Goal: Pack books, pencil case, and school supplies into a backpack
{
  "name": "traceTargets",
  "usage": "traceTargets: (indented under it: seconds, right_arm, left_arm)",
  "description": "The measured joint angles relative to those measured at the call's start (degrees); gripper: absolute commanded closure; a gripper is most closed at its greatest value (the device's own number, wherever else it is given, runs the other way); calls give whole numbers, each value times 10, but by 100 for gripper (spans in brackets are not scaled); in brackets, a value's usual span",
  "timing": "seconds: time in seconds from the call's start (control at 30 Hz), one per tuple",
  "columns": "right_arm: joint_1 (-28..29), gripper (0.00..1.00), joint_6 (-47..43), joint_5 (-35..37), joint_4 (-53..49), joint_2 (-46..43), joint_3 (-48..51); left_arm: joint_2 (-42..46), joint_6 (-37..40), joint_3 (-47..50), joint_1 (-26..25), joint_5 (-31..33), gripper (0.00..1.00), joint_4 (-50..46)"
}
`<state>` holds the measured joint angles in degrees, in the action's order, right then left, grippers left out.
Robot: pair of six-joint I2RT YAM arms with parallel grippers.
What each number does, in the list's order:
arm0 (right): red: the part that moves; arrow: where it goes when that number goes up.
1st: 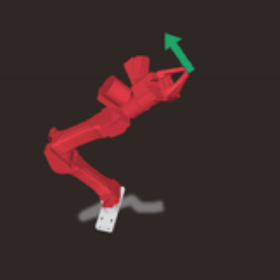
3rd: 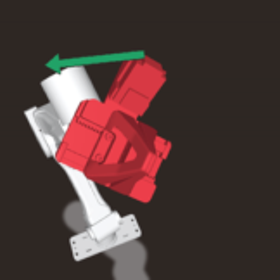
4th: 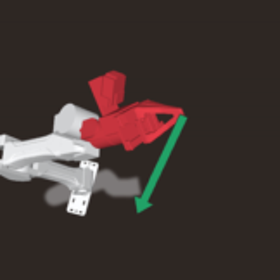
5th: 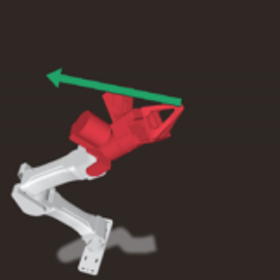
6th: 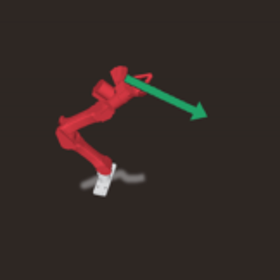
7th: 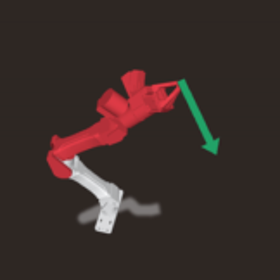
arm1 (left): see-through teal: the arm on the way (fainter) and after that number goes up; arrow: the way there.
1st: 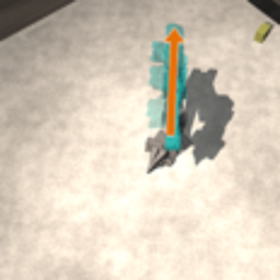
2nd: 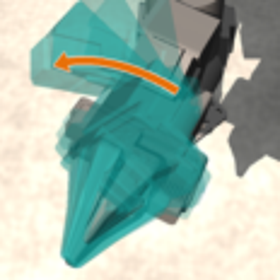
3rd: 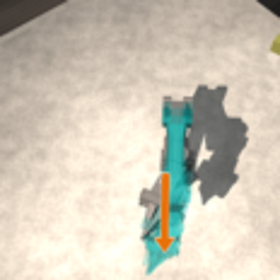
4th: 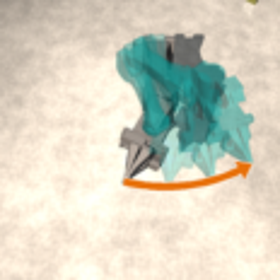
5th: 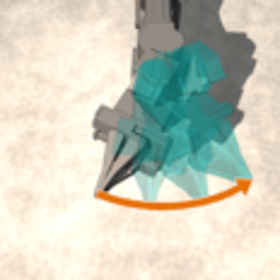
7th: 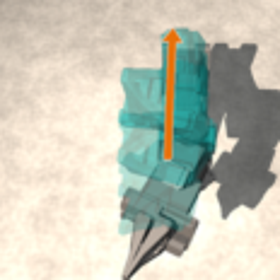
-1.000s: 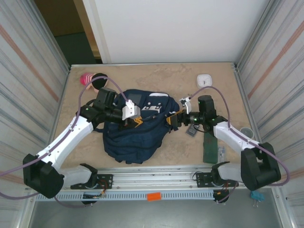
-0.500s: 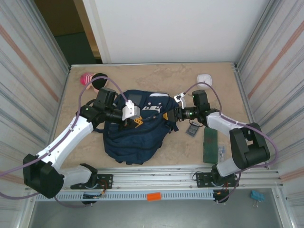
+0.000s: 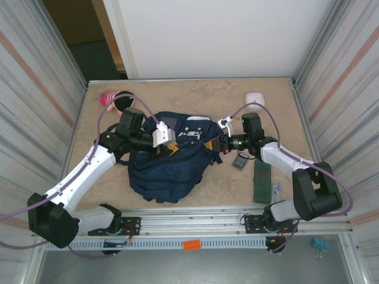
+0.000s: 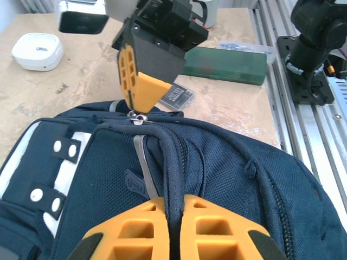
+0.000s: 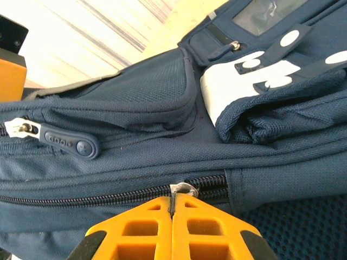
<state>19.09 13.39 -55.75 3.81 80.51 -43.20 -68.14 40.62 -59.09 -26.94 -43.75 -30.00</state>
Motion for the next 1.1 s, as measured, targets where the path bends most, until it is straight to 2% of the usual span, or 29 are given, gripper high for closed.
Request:
traceTargets:
  seconds: [0.17,0.53,0.8,0.93,1.1]
  right_arm:
    - [9,100,1,5,-2,-23,1]
    - [19,77,5,2,9,-7,1]
    - [20,72,13,2,24,-5,11]
    - [23,73,15,2,26,-5,16]
    - [37,92,29,6,37,-12,19]
  left_arm:
    - [2,-20,0,0,23,100,10]
    - [17,-46,26,0,23,100,46]
    - [18,-58,28,0,25,100,61]
    - [20,-65,33,0,24,100,72]
    - [26,-95,51,0,19,100,105]
